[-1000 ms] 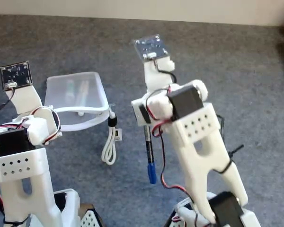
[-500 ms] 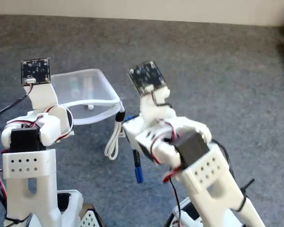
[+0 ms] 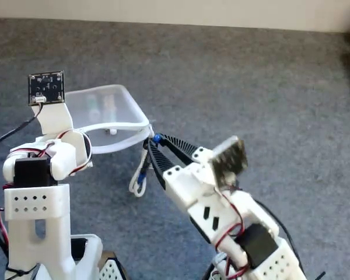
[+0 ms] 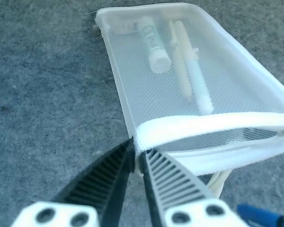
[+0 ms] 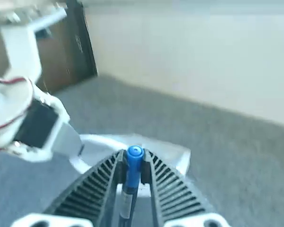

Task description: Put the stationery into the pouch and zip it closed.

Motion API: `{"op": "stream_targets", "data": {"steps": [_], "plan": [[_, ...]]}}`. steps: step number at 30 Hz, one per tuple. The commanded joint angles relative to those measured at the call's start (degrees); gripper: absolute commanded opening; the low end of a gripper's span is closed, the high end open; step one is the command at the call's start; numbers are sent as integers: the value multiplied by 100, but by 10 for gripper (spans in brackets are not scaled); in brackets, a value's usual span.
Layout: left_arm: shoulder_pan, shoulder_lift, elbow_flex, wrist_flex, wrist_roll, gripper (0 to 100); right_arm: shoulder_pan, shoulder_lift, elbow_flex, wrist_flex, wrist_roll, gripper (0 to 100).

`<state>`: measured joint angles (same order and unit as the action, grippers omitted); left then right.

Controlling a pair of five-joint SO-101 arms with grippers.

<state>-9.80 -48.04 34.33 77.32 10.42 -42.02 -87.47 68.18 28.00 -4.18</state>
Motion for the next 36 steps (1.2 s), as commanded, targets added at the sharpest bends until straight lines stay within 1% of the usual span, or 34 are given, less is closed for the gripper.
{"op": "stream_targets", "data": {"steps": [1, 5, 7, 18, 29, 33, 36], "plan": [[163, 13, -286, -132, -18, 7, -66, -998, 778, -1393, 18, 5], [145, 13, -286, -132, -18, 7, -66, -1754, 1807, -2633, 18, 5], [145, 13, -286, -132, -18, 7, -66, -1789, 2132, -3143, 35, 5], [136, 13, -145, -167, -26, 7, -66, -1560, 2246, -4268, 53, 5], [136, 13, -145, -132, -26, 7, -31, -1552, 2264, -4303, 97, 5], [136, 13, -145, -132, -26, 7, -57, -1552, 2413, -4356, 765, 5], [136, 13, -145, -132, -26, 7, -189, -1552, 2598, -4558, 870, 5]]}}
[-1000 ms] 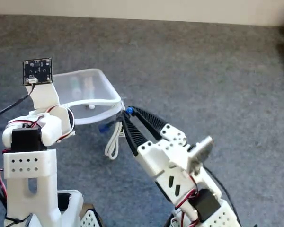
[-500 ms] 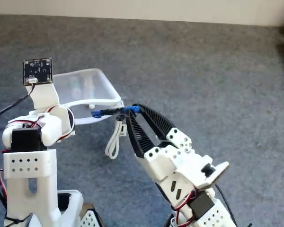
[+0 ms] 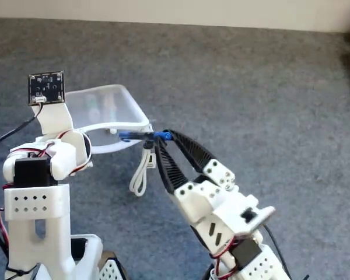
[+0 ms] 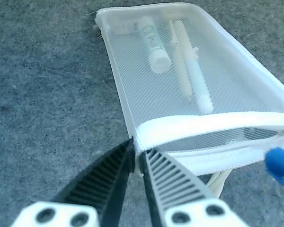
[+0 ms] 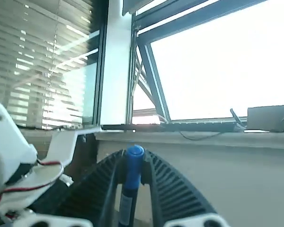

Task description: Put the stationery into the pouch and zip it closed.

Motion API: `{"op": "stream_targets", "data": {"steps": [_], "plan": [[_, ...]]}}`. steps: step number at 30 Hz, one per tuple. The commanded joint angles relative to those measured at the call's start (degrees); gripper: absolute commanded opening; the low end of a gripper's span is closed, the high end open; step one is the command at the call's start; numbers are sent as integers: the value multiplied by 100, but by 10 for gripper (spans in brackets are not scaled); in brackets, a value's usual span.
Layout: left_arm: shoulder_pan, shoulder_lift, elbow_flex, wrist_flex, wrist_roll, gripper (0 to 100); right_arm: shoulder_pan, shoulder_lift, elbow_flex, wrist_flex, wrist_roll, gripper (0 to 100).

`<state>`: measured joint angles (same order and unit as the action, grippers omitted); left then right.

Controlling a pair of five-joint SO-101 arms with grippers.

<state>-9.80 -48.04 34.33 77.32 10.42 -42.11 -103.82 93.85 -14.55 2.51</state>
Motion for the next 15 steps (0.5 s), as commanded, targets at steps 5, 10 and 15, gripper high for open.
{"op": "stream_targets", "data": {"steps": [5, 10, 15], "plan": [[136, 13, -145, -132, -26, 7, -330, 92, 66, -330, 211, 5], [136, 13, -145, -132, -26, 7, -338, 242, 66, -365, 651, 5], [136, 13, -145, -141, -26, 7, -453, 1112, 4, -708, 721, 5]]}}
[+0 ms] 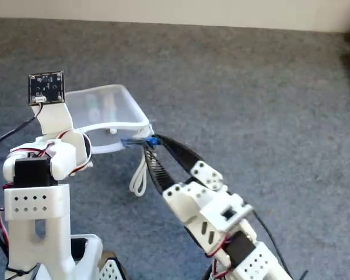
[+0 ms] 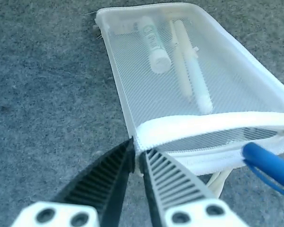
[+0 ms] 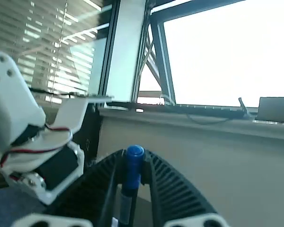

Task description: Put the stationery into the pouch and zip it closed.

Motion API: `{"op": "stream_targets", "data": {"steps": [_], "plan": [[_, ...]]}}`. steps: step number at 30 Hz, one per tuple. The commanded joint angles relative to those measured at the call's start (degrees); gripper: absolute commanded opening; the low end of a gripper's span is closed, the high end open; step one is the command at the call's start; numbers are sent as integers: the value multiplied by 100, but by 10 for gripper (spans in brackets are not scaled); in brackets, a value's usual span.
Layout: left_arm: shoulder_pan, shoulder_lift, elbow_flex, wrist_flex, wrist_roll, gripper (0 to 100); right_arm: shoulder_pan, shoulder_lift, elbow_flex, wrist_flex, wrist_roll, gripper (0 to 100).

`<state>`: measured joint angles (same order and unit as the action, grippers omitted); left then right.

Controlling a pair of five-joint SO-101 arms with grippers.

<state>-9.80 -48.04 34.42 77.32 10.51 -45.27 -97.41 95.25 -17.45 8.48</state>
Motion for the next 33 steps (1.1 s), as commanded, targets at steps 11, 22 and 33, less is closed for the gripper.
{"op": "stream_targets", "data": {"steps": [11, 22, 33], "plan": [[136, 13, -154, -132, -35, 7, -303, 2580, -136, -1921, 1257, 5], [127, 13, -145, -132, -62, 7, -927, 2677, -84, -1877, 2356, 12], [127, 13, -40, -167, -70, 7, -945, 2633, -84, -1314, 2356, 175]]}}
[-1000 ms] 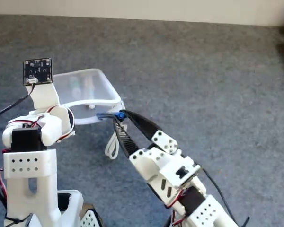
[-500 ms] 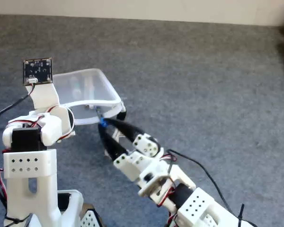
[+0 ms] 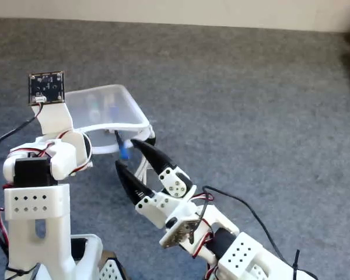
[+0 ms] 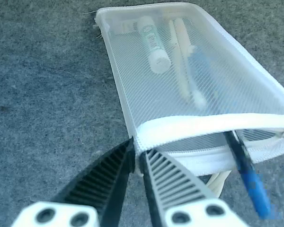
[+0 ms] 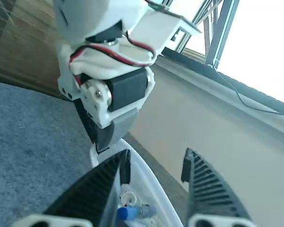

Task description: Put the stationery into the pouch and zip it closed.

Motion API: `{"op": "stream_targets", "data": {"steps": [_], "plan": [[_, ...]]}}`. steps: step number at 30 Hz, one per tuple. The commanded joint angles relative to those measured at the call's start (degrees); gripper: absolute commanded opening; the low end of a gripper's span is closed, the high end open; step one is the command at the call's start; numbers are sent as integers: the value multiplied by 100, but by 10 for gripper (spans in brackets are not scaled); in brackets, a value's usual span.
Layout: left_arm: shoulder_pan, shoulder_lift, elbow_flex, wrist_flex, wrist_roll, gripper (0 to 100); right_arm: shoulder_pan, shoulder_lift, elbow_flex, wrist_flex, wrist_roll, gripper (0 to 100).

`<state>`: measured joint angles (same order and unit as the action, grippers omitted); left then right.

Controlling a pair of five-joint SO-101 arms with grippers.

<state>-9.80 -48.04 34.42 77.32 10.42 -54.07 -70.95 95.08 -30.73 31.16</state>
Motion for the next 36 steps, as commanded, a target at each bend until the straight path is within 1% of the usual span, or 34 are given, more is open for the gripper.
{"op": "stream_targets", "data": {"steps": [1, 5, 7, 10, 12, 16, 19, 21, 24, 30, 33, 36], "plan": [[127, 13, -40, -167, -62, 7, -66, -13, -66, 13, 88, 173], [31, 13, -40, -167, -62, 7, -40, -268, -66, 48, 97, 173], [-84, 13, -40, -167, -62, 7, -13, -541, -57, 330, 88, 173], [-154, 13, -40, -167, -62, 7, 198, -1033, -119, 1437, -18, 173], [-154, 13, -31, -167, -62, 7, 303, -1385, -163, 2176, -501, 173], [-154, 13, -31, -167, -62, 7, 558, -1921, -804, 3688, -1451, 173], [-154, 13, -31, -167, -62, 7, 664, -1982, -1349, 4655, -1811, 173], [-154, 13, -31, -167, -62, 7, 664, -1982, -1604, 5059, -1908, 173], [-154, 13, -31, -149, -62, 7, 673, -1982, -1798, 5165, -1899, 173], [-154, 13, -31, -141, -53, 7, 681, -1965, -1657, 5182, -1908, 172], [-154, 13, -31, -132, -44, 7, 681, -1947, -1657, 5182, -1908, 152], [-154, 13, -22, -132, -44, 7, 681, -1569, -1684, 5182, -1908, 145]]}}
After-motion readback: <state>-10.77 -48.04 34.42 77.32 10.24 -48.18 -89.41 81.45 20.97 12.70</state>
